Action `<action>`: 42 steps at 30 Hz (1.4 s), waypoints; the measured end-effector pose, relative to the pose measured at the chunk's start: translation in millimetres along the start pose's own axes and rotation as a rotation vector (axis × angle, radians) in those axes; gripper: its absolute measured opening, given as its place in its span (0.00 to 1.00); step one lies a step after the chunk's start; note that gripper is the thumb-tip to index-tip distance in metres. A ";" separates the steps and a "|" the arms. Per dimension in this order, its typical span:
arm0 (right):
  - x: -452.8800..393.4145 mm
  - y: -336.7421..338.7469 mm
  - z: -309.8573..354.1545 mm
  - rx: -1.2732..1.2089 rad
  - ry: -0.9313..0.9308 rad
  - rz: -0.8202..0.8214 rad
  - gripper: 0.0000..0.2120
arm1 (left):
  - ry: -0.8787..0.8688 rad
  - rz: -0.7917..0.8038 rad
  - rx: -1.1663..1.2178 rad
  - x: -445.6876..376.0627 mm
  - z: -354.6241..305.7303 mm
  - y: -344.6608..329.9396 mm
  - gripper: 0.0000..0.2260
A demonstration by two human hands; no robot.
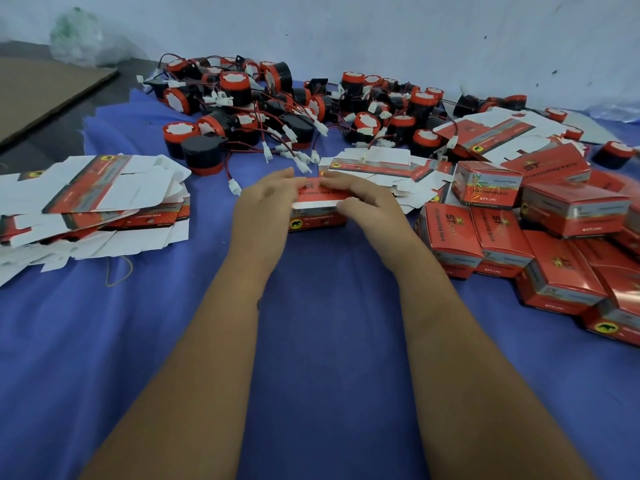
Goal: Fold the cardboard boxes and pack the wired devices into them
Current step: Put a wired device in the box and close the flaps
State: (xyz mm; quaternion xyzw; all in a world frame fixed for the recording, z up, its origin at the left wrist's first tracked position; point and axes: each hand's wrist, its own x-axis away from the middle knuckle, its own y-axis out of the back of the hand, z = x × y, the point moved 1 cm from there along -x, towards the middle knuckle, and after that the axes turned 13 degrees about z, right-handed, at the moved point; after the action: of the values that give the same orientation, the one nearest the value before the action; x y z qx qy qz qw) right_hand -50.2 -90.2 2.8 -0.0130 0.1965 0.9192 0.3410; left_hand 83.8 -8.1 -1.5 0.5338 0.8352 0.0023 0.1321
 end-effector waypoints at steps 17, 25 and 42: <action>-3.9 -4.9 4.4 0.413 0.113 -0.224 0.12 | -0.097 0.043 -0.191 2.1 -2.9 1.2 0.13; -1.0 -3.2 5.0 0.122 0.115 -0.211 0.08 | -0.096 0.006 -0.075 2.6 0.4 1.5 0.14; -7.0 -6.7 -4.9 0.130 0.058 -0.232 0.09 | -0.122 0.041 -0.597 4.0 3.6 -3.2 0.08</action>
State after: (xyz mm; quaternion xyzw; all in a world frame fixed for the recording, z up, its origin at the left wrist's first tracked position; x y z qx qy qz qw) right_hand -41.1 -91.7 -3.0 -0.0401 0.2627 0.8582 0.4392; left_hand 80.1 -6.4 -6.2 0.4874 0.7772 0.2182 0.3328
